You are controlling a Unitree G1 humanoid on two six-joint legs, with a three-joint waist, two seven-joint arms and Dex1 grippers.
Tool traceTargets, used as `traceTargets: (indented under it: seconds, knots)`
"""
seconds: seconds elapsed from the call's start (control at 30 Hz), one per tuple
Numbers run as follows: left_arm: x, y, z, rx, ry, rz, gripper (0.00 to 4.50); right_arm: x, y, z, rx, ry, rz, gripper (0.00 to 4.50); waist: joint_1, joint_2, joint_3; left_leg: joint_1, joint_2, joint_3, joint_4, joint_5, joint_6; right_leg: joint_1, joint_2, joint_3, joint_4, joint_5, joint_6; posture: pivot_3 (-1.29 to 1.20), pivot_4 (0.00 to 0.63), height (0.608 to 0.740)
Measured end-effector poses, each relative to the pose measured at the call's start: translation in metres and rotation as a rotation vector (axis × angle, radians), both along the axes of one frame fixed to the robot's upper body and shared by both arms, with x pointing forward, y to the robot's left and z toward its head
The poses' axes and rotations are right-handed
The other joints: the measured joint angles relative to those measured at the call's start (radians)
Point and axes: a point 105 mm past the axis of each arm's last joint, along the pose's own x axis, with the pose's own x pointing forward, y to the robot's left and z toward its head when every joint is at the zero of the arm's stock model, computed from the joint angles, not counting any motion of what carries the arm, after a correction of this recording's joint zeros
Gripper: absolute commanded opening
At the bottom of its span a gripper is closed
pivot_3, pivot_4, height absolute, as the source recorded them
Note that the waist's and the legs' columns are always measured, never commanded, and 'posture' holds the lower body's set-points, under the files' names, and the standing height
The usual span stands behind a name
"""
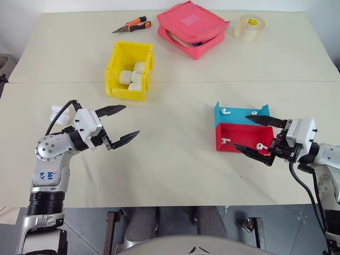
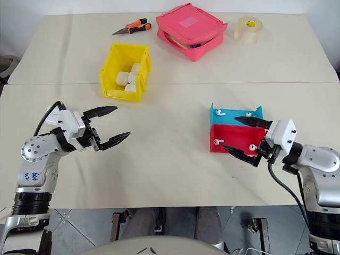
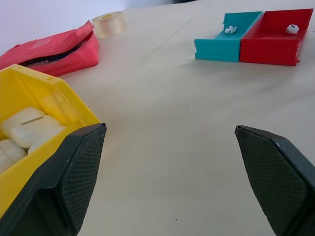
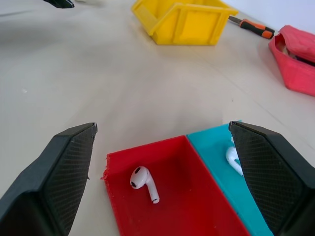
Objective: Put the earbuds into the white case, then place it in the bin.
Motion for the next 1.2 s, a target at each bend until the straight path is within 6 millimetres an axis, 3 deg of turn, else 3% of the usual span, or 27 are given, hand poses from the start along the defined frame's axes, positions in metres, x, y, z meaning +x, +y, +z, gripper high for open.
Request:
traceTargets:
  seconds: [0.23, 0.43, 0.67, 0.83, 1.03, 1.1, 1.2]
  knots:
    - [0.002, 0.008, -0.001, -0.031, 0.008, 0.075, 4.46, -0.001, 0.003, 0.0, 0.008, 0.01, 0.024, 4.5, -0.001, 0.0, 0.0, 0.0, 0.0, -0.001, 0.0, 0.0, 0.0, 0.0, 0.0, 0.0, 0.0, 0.0, 0.0, 0.0, 0.15, 0.74]
    - [-0.007, 0.052, -0.007, -0.139, 0.048, 0.4, 4.46, 0.0, 0.028, 0.007, 0.085, 0.018, 0.108, 4.5, -0.006, 0.0, 0.0, 0.001, 0.003, -0.003, -0.001, 0.0, -0.001, -0.001, 0.001, 0.0, 0.0, 0.0, 0.0, 0.0, 0.15, 0.74]
    - [-0.048, 0.117, -0.039, -0.257, 0.199, 0.889, 4.46, -0.007, 0.082, 0.024, 0.232, -0.063, 0.259, 4.5, 0.001, -0.001, 0.0, 0.001, 0.006, -0.004, 0.0, -0.001, -0.001, -0.001, 0.0, 0.001, 0.0, 0.0, -0.001, 0.0, 0.15, 0.74]
    - [-0.066, 0.14, -0.05, -0.311, 0.232, 1.094, 4.46, -0.007, 0.095, 0.03, 0.259, -0.105, 0.285, 4.5, 0.02, -0.003, -0.001, 0.001, 0.002, -0.004, 0.0, -0.001, -0.002, -0.001, 0.0, 0.001, -0.001, 0.001, -0.001, 0.0, 0.15, 0.74]
    - [-0.054, 0.144, -0.039, -0.315, 0.24, 1.12, 4.46, -0.007, 0.094, 0.028, 0.236, -0.094, 0.297, 4.5, 0.021, -0.004, -0.002, 0.001, 0.002, -0.004, 0.0, -0.001, -0.002, -0.001, 0.001, 0.001, 0.0, 0.001, -0.001, 0.0, 0.15, 0.74]
    - [-0.037, 0.144, -0.023, -0.314, 0.292, 1.084, 4.46, -0.007, 0.089, 0.025, 0.218, -0.052, 0.296, 4.5, 0.024, -0.005, -0.002, 0.0, 0.002, -0.005, 0.0, -0.001, -0.002, -0.001, 0.001, 0.001, 0.001, 0.001, -0.002, 0.0, 0.15, 0.74]
    - [-0.017, 0.151, 0.005, -0.175, 0.357, 1.042, 4.46, -0.008, 0.084, 0.023, 0.197, -0.019, 0.29, 4.5, 0.018, -0.006, -0.003, 0.001, 0.001, -0.005, -0.001, -0.001, -0.002, -0.001, 0.001, 0.001, 0.001, 0.0, -0.002, 0.0, 0.15, 0.74]
